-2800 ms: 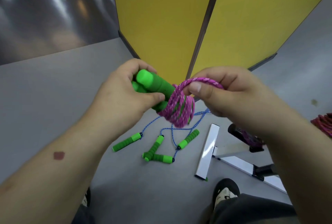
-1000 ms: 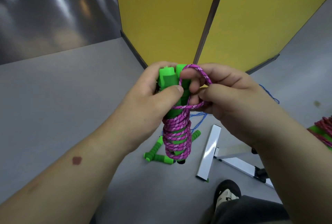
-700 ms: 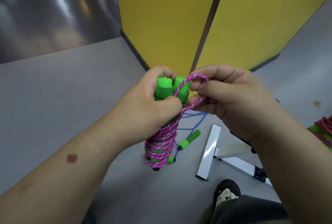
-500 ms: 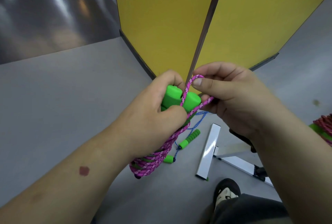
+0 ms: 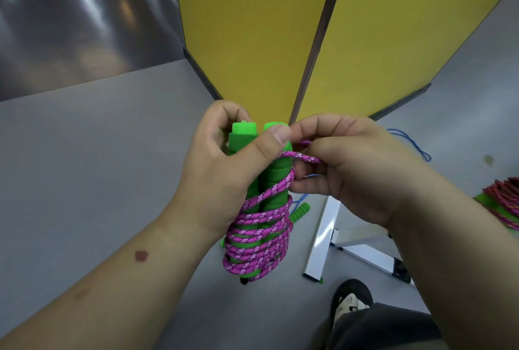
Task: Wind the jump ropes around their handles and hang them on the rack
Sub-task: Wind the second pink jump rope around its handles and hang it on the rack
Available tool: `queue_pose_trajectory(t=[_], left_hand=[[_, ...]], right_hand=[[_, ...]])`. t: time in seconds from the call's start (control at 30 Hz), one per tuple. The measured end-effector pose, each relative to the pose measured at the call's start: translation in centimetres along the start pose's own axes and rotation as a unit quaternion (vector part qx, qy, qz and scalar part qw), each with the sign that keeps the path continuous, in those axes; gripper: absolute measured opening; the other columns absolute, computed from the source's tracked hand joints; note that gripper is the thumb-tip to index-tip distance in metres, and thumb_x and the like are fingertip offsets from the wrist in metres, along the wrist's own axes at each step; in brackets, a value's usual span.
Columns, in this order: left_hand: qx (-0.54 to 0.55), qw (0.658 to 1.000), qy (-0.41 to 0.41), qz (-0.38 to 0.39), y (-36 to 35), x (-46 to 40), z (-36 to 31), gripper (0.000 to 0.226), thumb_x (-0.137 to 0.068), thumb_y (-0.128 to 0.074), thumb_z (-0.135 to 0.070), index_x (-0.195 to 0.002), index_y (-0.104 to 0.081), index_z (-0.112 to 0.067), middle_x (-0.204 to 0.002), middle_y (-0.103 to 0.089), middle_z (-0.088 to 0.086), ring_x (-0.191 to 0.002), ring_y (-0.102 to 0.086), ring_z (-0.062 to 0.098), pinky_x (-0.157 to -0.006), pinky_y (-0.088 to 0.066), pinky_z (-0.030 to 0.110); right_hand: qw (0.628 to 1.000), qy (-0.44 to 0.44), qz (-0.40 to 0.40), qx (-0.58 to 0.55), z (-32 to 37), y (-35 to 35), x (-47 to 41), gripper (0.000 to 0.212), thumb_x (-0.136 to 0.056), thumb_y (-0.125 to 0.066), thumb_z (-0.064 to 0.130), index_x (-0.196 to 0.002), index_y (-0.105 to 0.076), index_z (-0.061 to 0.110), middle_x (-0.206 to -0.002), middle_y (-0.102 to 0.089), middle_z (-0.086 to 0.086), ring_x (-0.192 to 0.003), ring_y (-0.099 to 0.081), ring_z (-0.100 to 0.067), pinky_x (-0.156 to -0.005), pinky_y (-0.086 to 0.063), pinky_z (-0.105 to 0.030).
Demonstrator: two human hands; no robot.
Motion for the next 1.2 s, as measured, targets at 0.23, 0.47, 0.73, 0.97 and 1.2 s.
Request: queue_pose_trajectory(t=[0.23,0.47,0.73,0.97,1.2], left_hand=[[-0.211,0.974,-0.028,-0.073,-1.2,-0.3,0.9,0.043,-0.085,-0.057,-0.069,-0.108,-0.062,-0.034,-0.105,-0.063,-0.001,-0.088,-0.062,0.003,-0.077,-0.050,0.020],[-0.281,0.956,0.033,-0.072,-3.2,-0.8,0.4,0.068,-0.094,-0.057,-0.057,-0.156,-0.037,-0.038,-0.146,-0.050,-0.010,-0.126,-0.048,0.005,-0.092,-0.036,0.019],[-0.244,0.967,0.041,-0.056,-6.6,-1.2,1.1,0.029,-0.094,-0.041,-0.031,-0.122,-0.048,-0.036,-0.084,-0.061,-0.006,-0.065,-0.055,0.005,-0.051,-0.037,0.019],[-0.132,0.991,0.022,0.016,-13.3,-2.0,1.1,0.031,-0.097,-0.041,-0.013,-0.100,-0.054,-0.041,-0.060,-0.055,0.007,-0.047,-0.037,0.010,-0.043,-0.032,0.025],[-0.082,0.993,0.023,0.082,-21.8,-3.3,1.0,0.019,-0.099,-0.040,-0.015,-0.098,-0.052,-0.030,-0.049,-0.036,-0.010,-0.046,-0.030,0.012,-0.041,-0.026,0.025]], right_hand=[[0.996,0.057,-0.050,0.046,0.3,0.3,0.5,0.046,-0.086,-0.043,-0.025,-0.088,-0.075,0.007,-0.081,-0.075,-0.007,-0.058,-0.067,-0.014,-0.065,-0.062,-0.032],[0.981,0.117,-0.086,0.129,0.0,1.6,0.8,0.046,-0.060,-0.056,-0.001,-0.094,-0.080,0.021,-0.084,-0.076,0.001,-0.073,-0.074,-0.021,-0.076,-0.063,-0.037],[0.989,0.070,-0.131,0.010,-0.2,3.7,1.6,0.041,-0.090,-0.041,-0.017,-0.091,-0.075,0.006,-0.085,-0.073,-0.010,-0.066,-0.068,-0.009,-0.063,-0.061,-0.029],[0.980,0.064,-0.188,0.032,1.7,8.9,4.6,0.044,-0.090,-0.039,-0.016,-0.081,-0.076,0.006,-0.075,-0.068,-0.006,-0.070,-0.067,-0.011,-0.068,-0.063,-0.032],[0.897,0.090,-0.273,0.335,5.6,15.4,10.0,0.040,-0.086,-0.060,0.002,-0.105,-0.077,0.032,-0.086,-0.073,0.003,-0.067,-0.071,-0.020,-0.068,-0.062,-0.031]])
Point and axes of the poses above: each hand's wrist, its own x-axis away from the middle knuckle, its own y-axis out of the back of the hand, z = x × y, the point moved 1 cm from there along -x, towards the middle knuckle
